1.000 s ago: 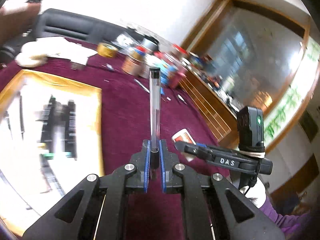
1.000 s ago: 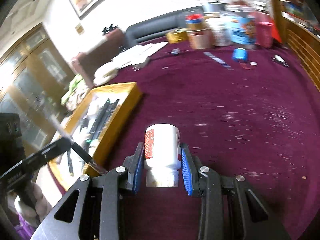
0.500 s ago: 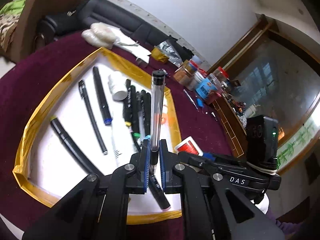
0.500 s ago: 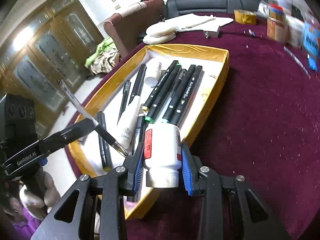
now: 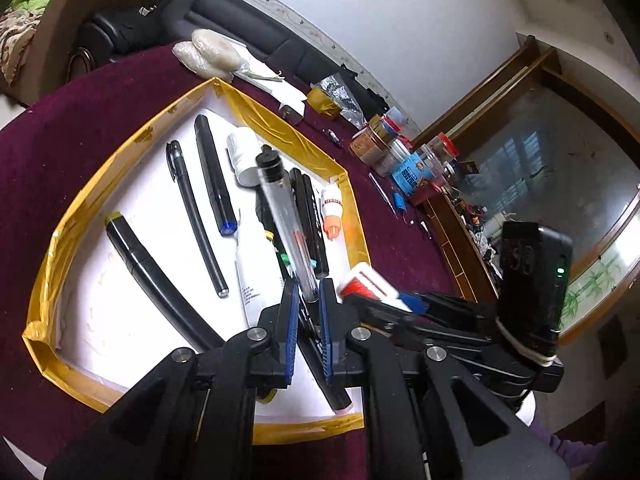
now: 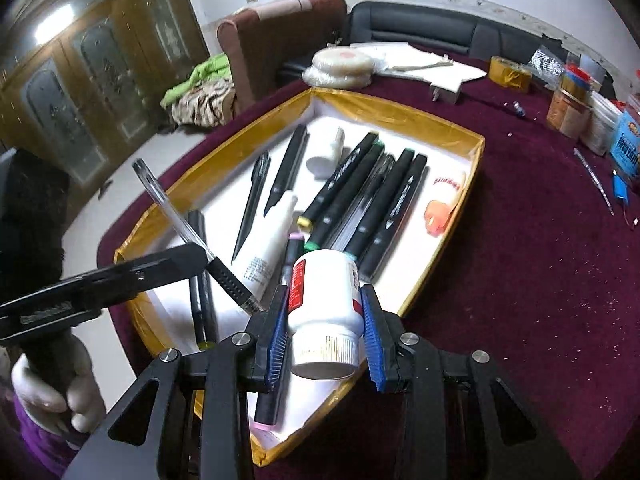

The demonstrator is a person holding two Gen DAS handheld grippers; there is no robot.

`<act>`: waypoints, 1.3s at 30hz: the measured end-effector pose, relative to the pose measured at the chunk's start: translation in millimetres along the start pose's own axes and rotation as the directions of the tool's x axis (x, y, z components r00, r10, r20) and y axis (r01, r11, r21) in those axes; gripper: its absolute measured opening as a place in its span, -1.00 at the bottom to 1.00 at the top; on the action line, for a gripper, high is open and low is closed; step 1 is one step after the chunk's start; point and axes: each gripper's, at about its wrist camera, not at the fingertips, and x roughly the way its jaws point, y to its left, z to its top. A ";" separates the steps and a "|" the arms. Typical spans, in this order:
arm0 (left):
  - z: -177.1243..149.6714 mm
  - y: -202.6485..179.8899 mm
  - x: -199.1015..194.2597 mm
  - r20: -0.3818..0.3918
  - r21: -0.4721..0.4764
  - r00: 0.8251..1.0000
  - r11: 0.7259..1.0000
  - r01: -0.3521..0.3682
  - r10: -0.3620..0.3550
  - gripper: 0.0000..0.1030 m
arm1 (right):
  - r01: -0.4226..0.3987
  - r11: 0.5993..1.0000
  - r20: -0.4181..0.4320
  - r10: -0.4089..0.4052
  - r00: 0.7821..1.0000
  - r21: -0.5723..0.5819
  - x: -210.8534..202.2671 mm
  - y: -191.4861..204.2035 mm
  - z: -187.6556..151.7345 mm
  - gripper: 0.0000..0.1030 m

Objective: Organize rigid objects
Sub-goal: 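Lower the pen and glue bottle into the box and open both tools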

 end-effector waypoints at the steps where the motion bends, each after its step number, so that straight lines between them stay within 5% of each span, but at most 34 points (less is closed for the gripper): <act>1: 0.4 0.8 1.4 -0.005 0.001 1.000 1.000 0.002 -0.002 -0.85 | 0.000 1.000 -0.007 0.000 1.000 0.001 2.3 0.7 -1.2 -0.40; 14: -13.2 -8.8 13.1 -0.077 0.091 0.995 0.994 -0.061 0.068 -0.84 | 0.085 0.995 -0.021 -0.086 0.996 -0.043 18.2 6.9 0.8 -0.40; 17: -15.3 -12.7 10.2 -0.084 0.120 0.991 0.988 -0.096 0.107 -0.45 | 0.086 0.996 -0.025 -0.087 0.996 -0.036 17.8 6.7 0.7 -0.38; 19: -15.6 -18.0 5.4 -0.067 0.163 0.986 0.977 -0.140 0.152 0.04 | 0.076 0.997 -0.025 -0.077 0.997 -0.031 15.1 6.5 0.7 -0.31; 21: -14.8 -24.5 -3.0 -0.032 0.207 0.982 0.962 -0.177 0.187 0.19 | 0.072 0.997 -0.014 -0.072 0.997 -0.023 11.7 6.8 0.5 -0.13; 25: -8.5 -27.5 -19.6 0.033 0.224 0.978 0.952 -0.209 0.206 0.21 | 0.064 0.998 0.018 -0.065 0.998 0.005 3.7 3.5 0.5 -0.03; 31: 0.9 -6.1 -37.6 0.098 0.118 0.973 0.969 -0.218 0.207 0.22 | 0.040 0.998 0.049 -0.042 0.998 0.050 -8.4 -3.7 1.5 -0.03; 39: 3.0 5.1 -41.4 0.118 0.066 0.975 0.978 -0.196 0.188 0.22 | -0.167 0.980 -0.093 0.177 0.980 0.105 3.0 10.5 -4.1 -0.02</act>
